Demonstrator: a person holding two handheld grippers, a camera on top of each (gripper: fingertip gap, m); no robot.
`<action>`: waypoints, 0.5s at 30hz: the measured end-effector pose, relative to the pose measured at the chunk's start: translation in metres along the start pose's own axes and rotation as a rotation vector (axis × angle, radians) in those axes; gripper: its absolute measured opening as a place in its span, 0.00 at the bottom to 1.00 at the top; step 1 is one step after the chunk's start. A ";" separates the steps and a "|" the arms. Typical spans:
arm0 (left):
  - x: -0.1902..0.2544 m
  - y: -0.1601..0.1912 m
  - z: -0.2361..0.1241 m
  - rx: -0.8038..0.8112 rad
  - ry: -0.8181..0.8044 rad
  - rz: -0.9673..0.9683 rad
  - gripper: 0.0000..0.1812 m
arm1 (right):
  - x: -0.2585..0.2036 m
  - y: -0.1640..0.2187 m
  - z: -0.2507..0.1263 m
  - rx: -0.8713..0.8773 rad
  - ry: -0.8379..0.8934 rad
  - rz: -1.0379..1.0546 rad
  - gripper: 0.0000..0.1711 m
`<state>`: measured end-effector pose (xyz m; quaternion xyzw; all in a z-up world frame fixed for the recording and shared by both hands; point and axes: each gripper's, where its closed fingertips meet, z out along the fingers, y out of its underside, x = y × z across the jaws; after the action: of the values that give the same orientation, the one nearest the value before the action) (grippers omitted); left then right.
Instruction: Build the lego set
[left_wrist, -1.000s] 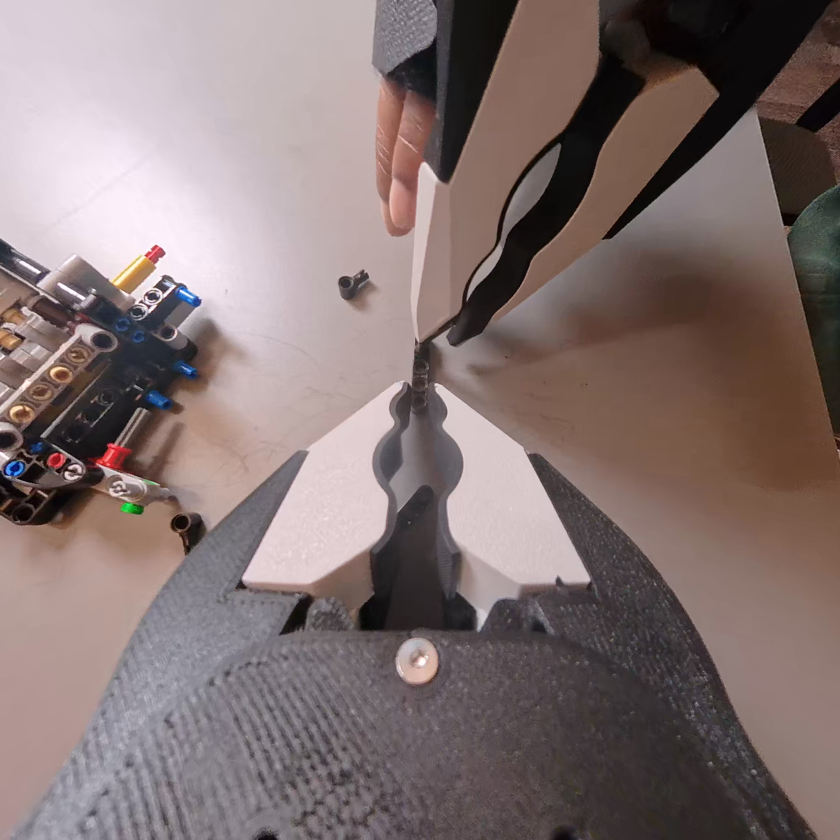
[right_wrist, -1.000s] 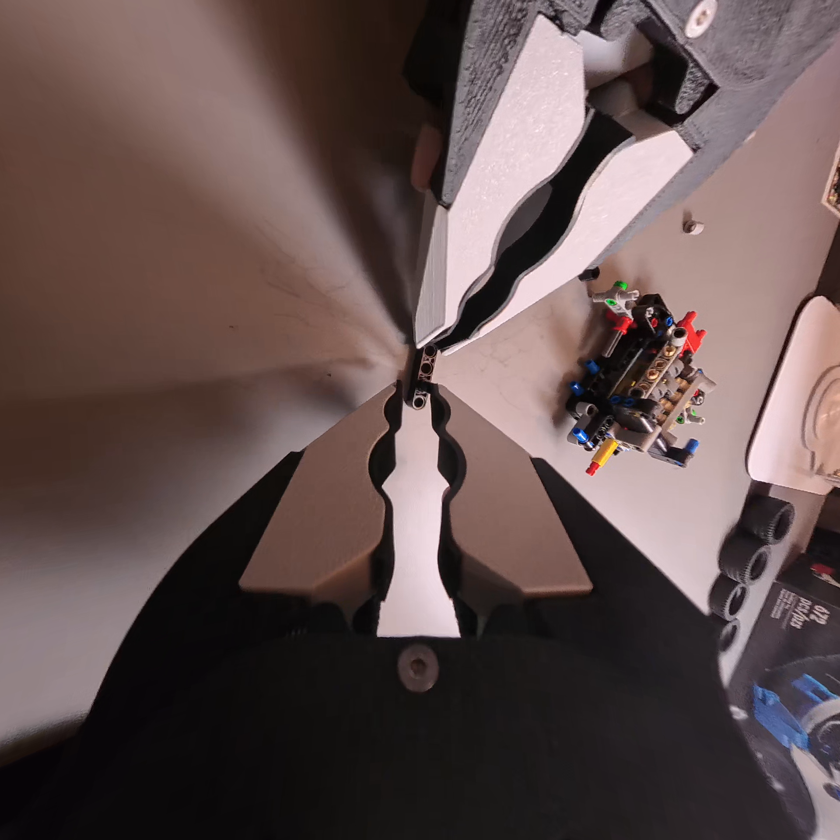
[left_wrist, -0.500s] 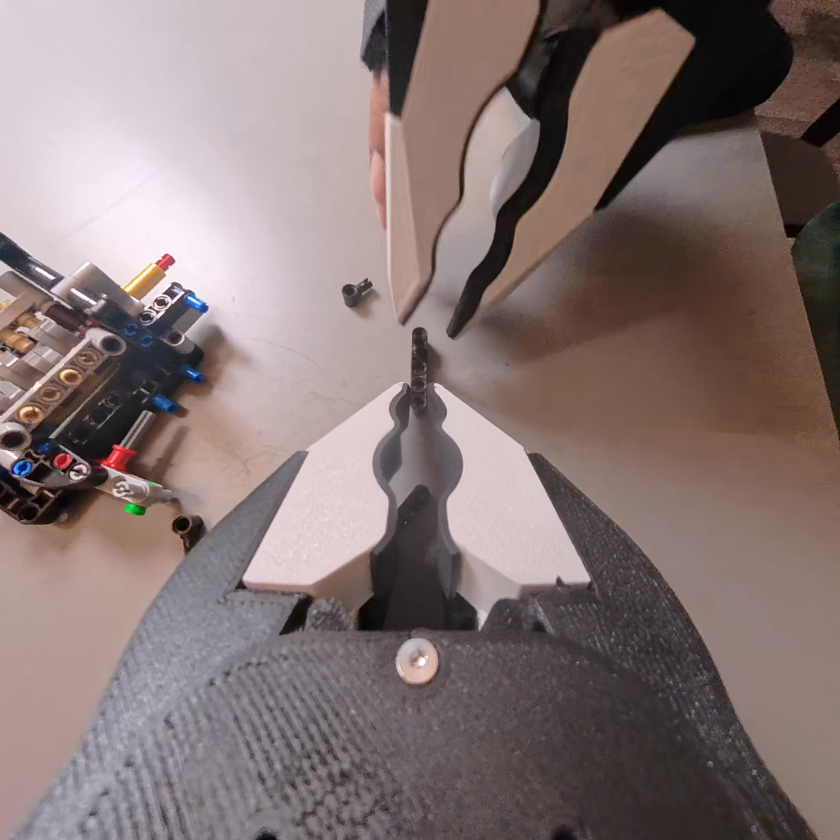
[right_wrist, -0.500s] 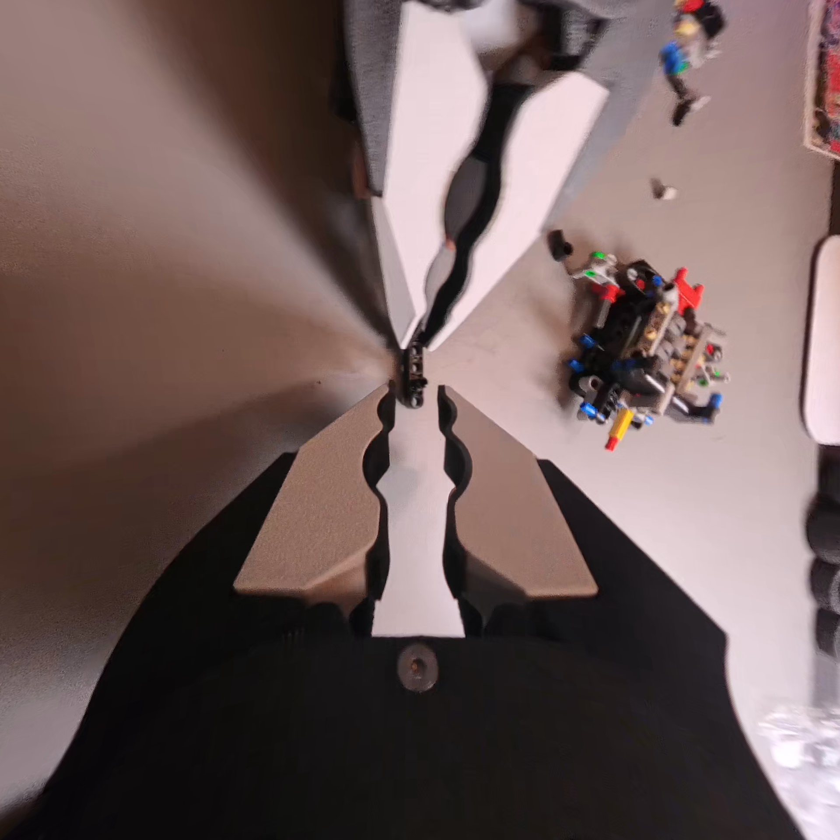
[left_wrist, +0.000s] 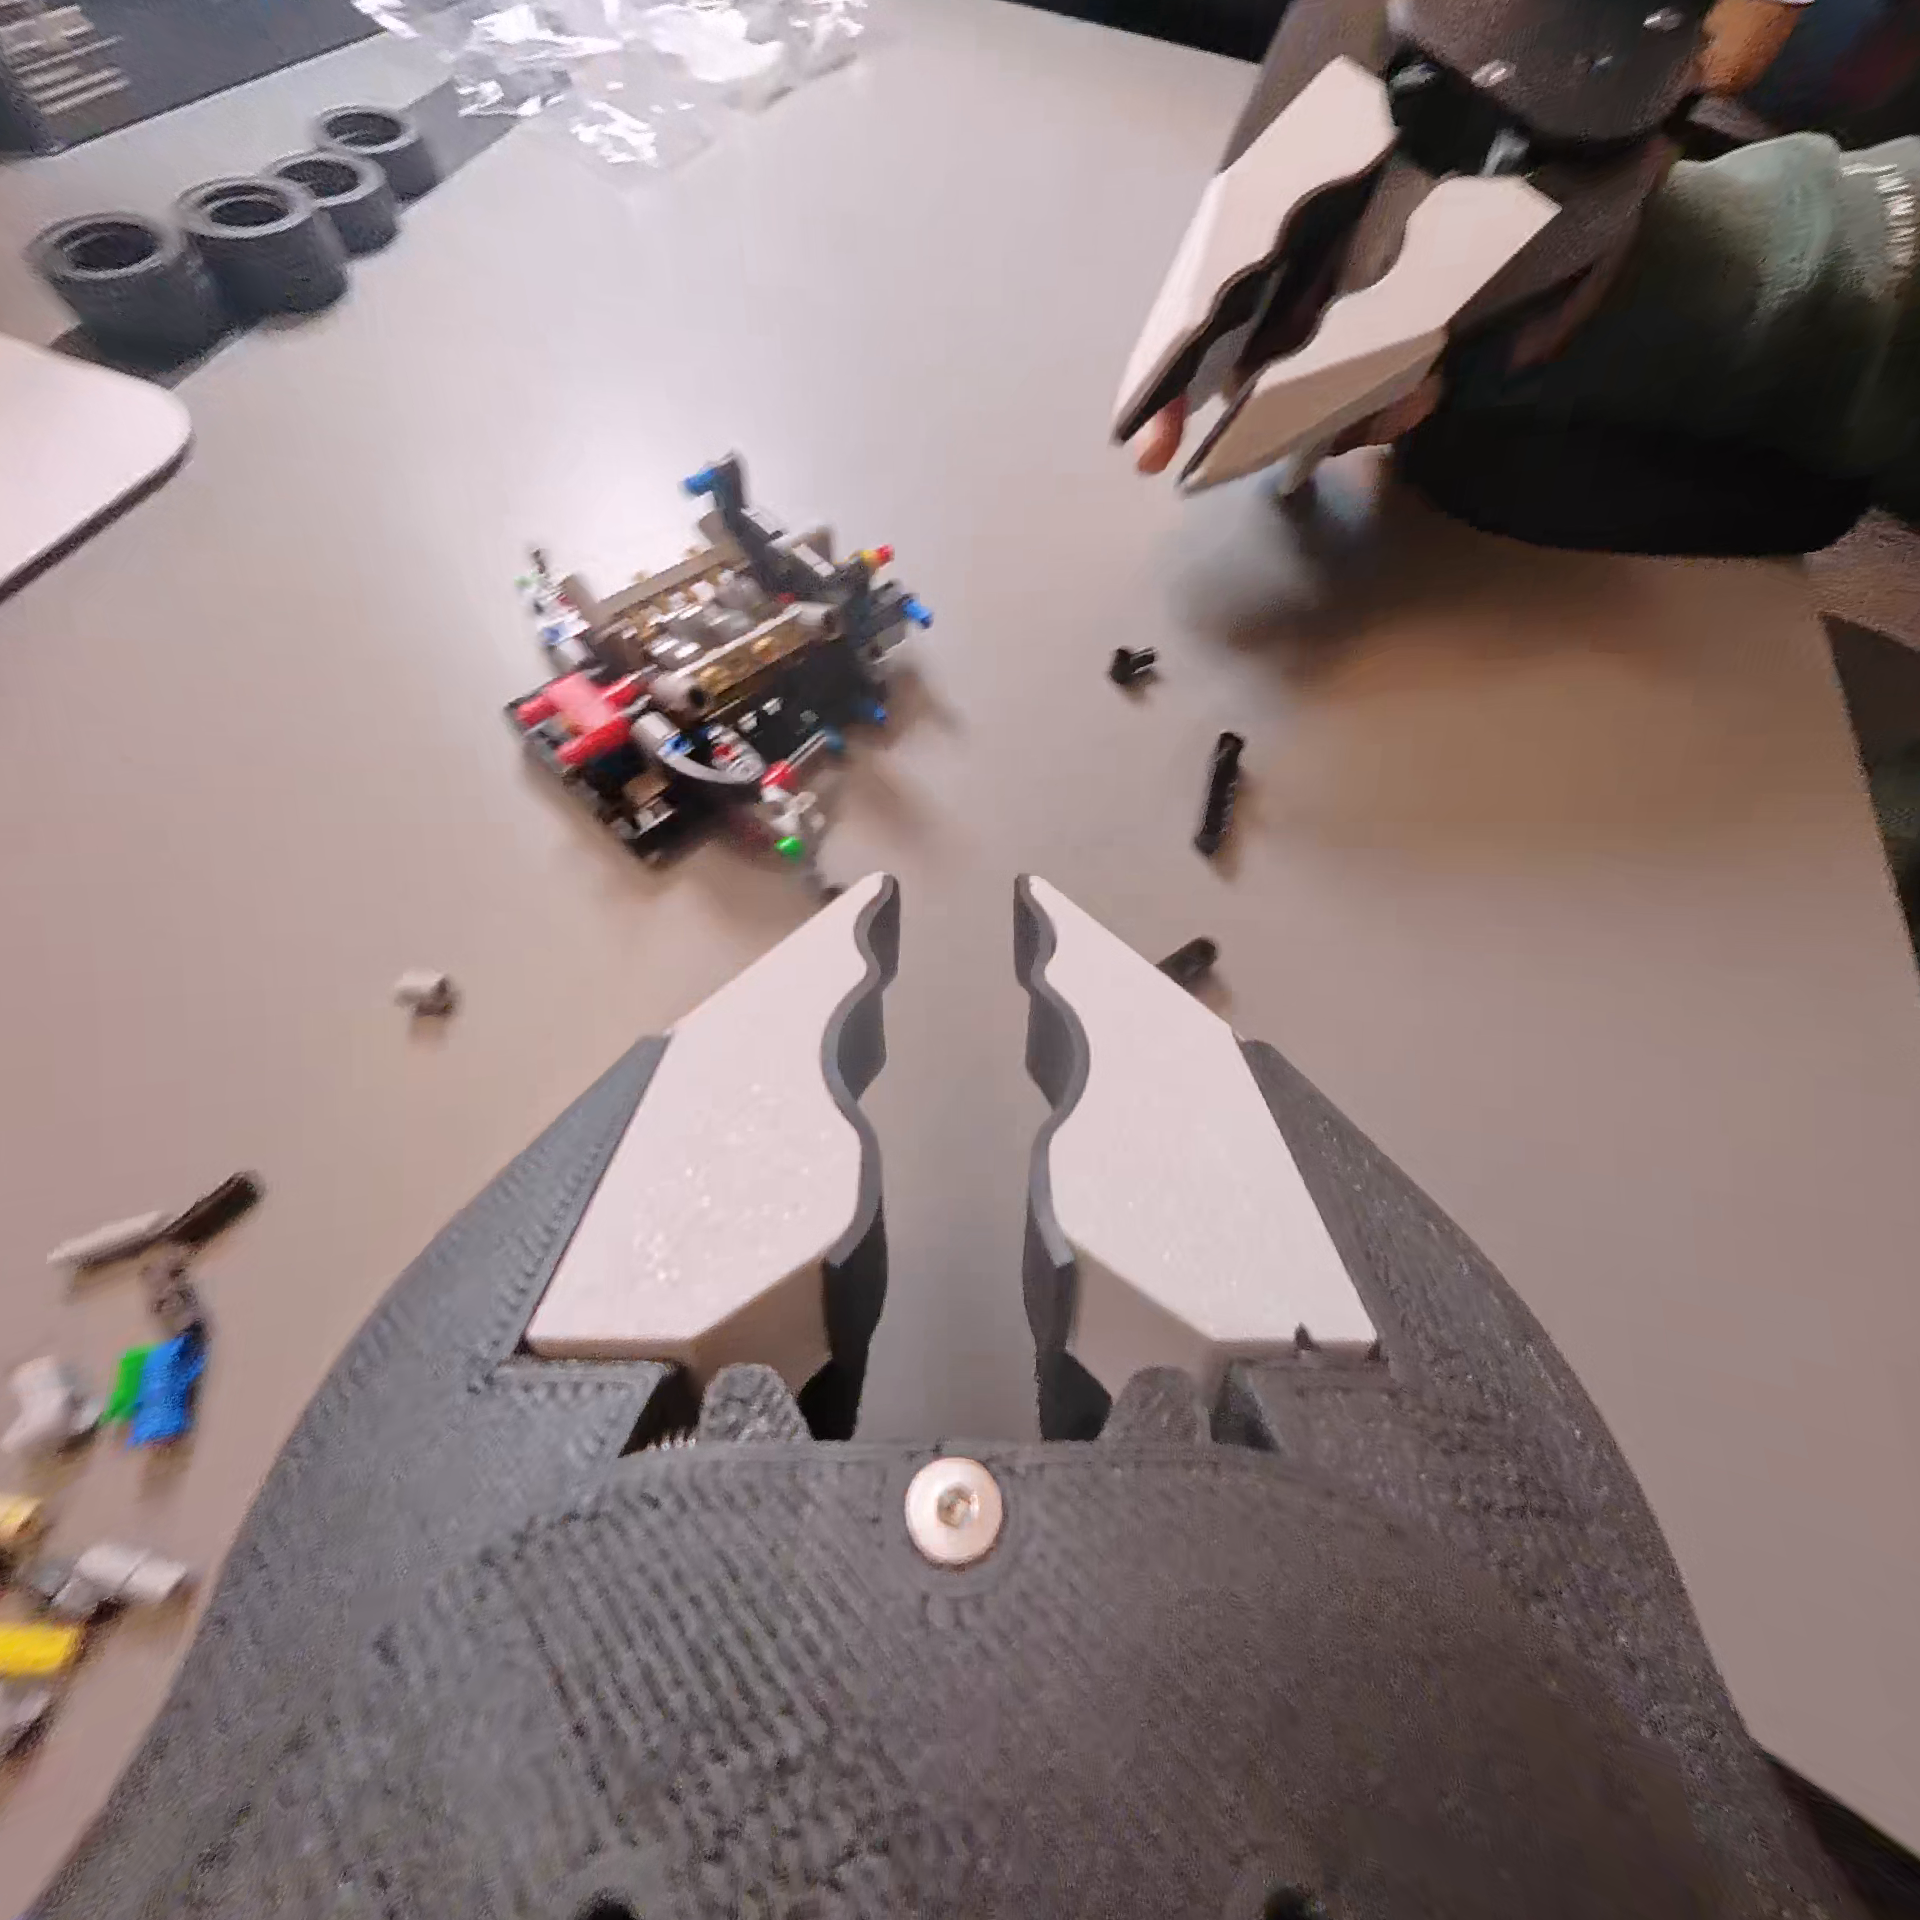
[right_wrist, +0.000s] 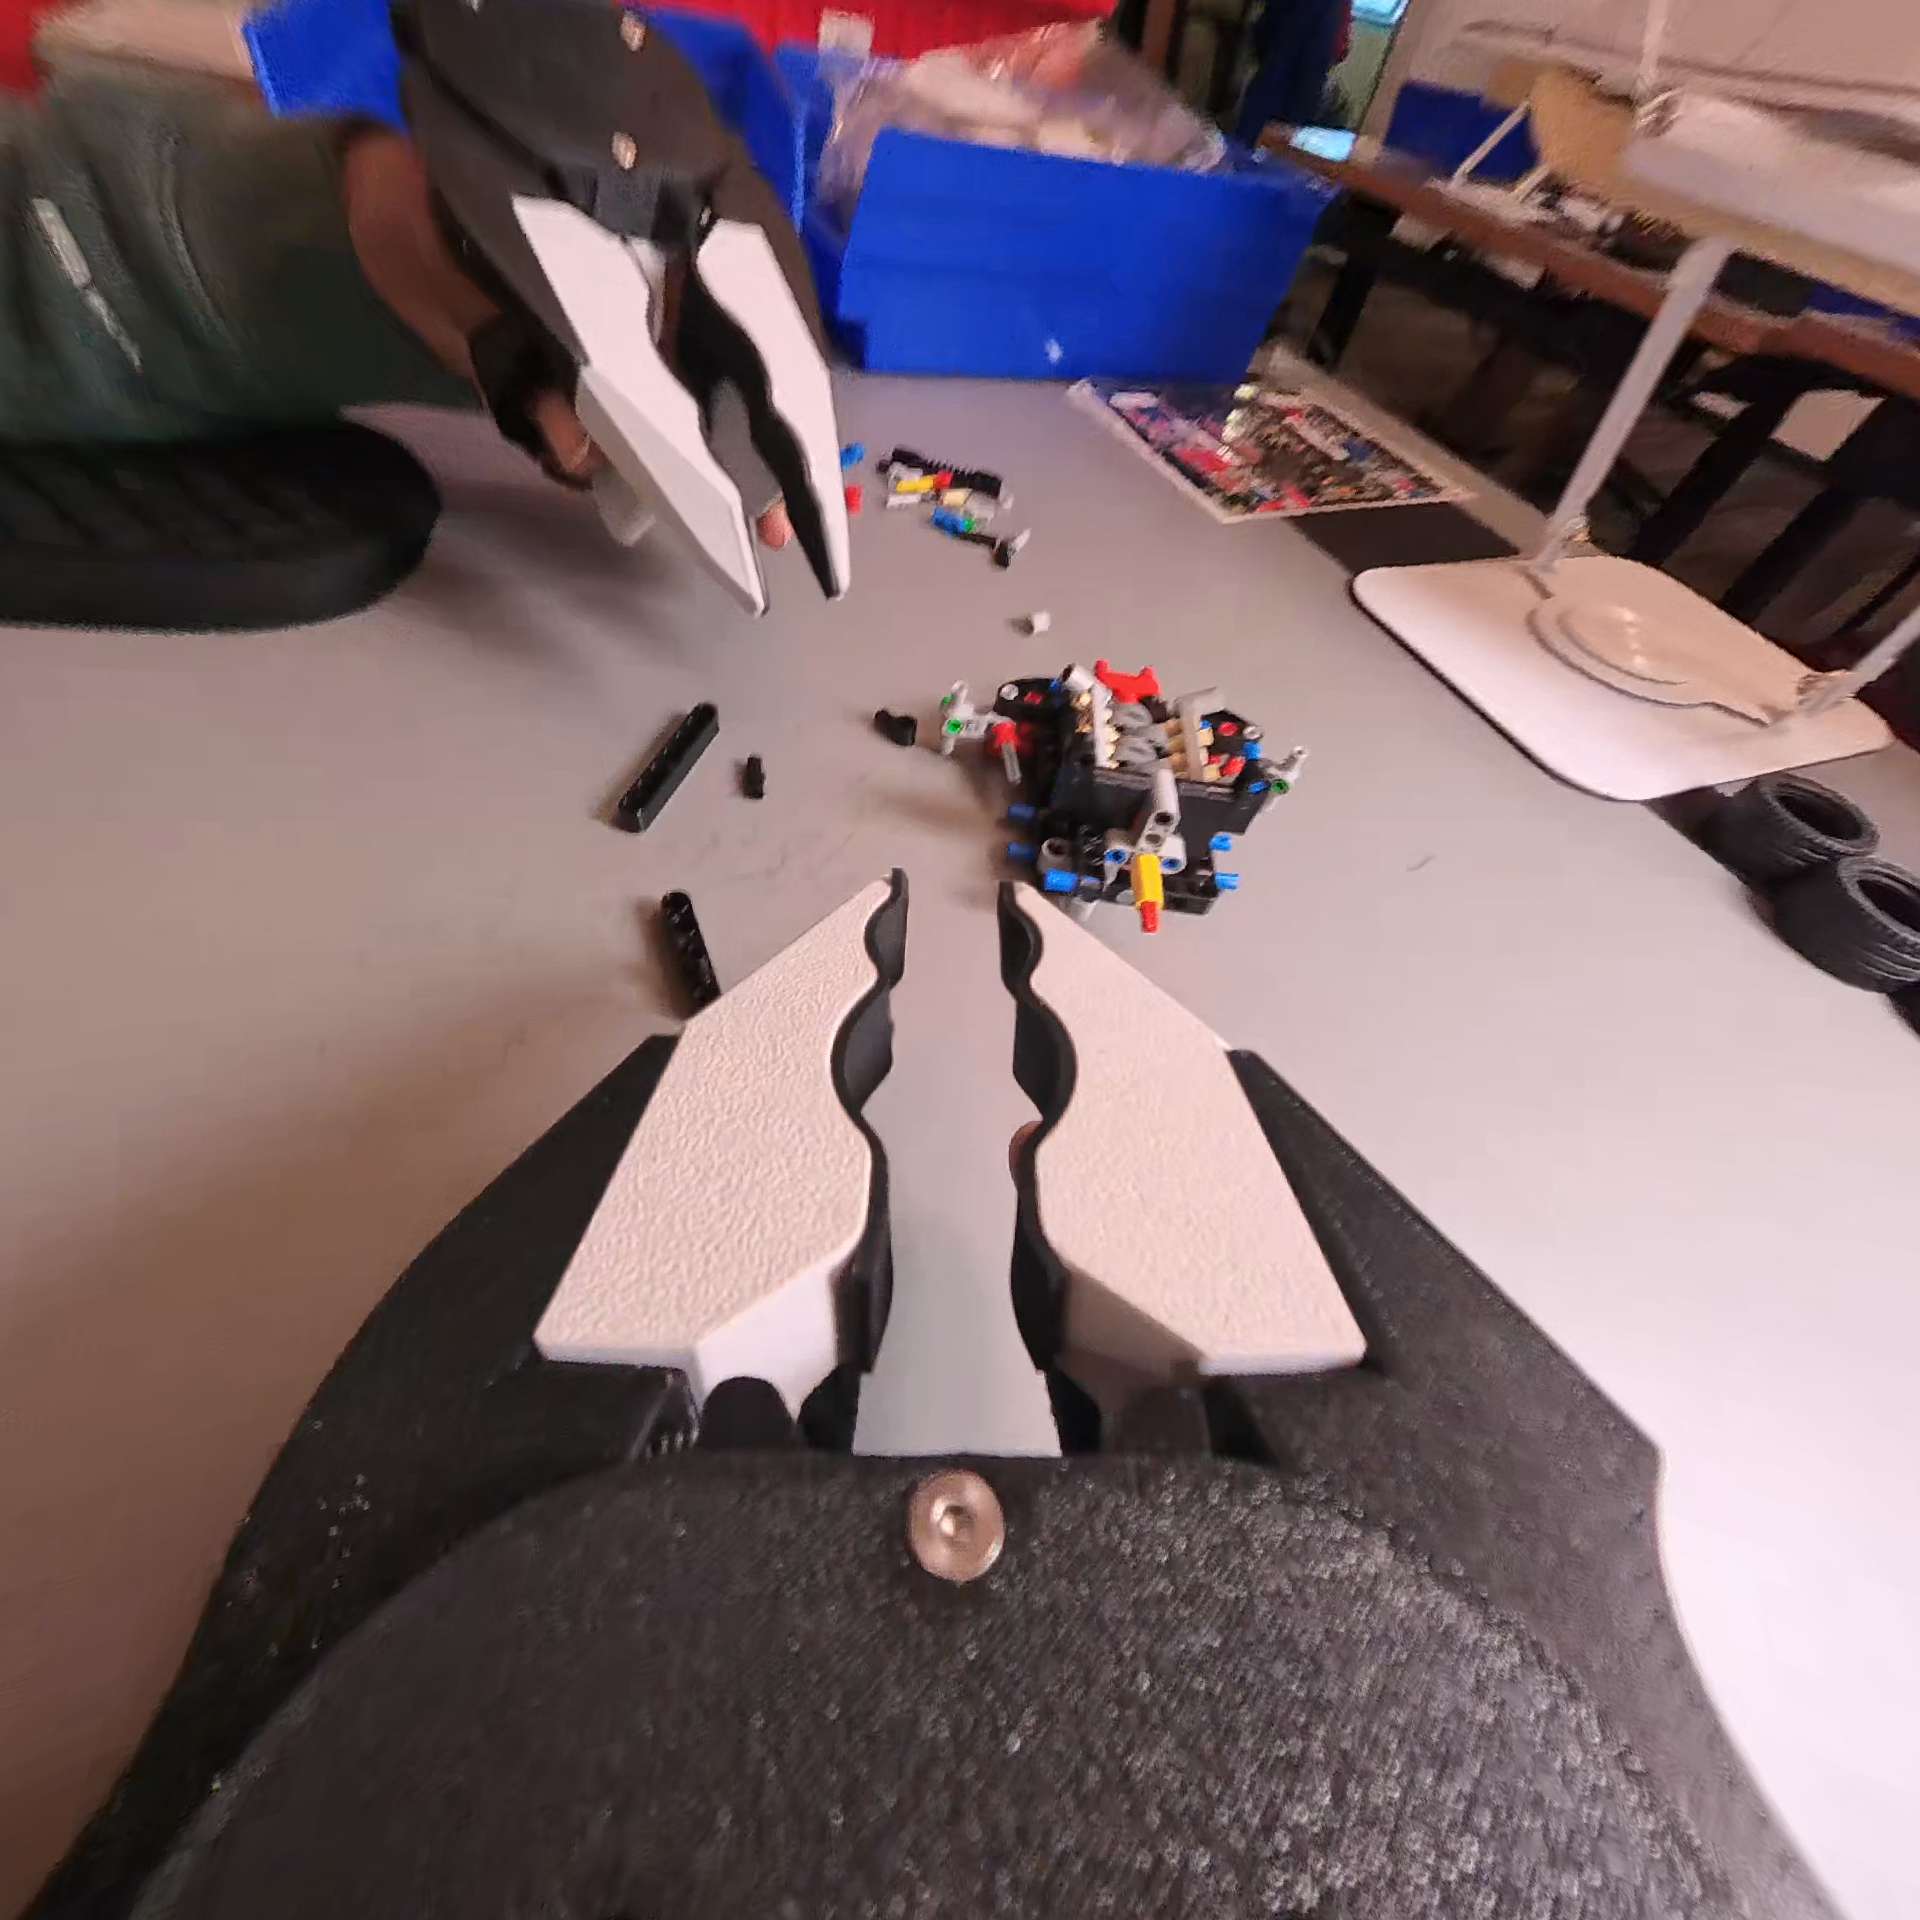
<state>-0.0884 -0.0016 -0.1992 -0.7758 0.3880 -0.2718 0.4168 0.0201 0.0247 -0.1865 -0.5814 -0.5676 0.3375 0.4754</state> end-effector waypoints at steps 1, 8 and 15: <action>-0.007 0.004 -0.005 -0.003 -0.024 -0.005 0.12 | 0.003 -0.003 -0.003 0.032 0.014 0.017 0.09; -0.023 0.033 -0.018 -0.094 -0.048 0.022 0.16 | 0.014 -0.016 -0.014 0.139 0.036 0.127 0.09; -0.033 0.035 -0.017 -0.109 -0.132 0.101 0.03 | 0.009 -0.019 -0.015 0.137 0.040 0.103 0.09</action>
<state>-0.1323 0.0061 -0.2244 -0.7929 0.4127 -0.1774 0.4117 0.0289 0.0291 -0.1624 -0.5828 -0.5027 0.3878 0.5073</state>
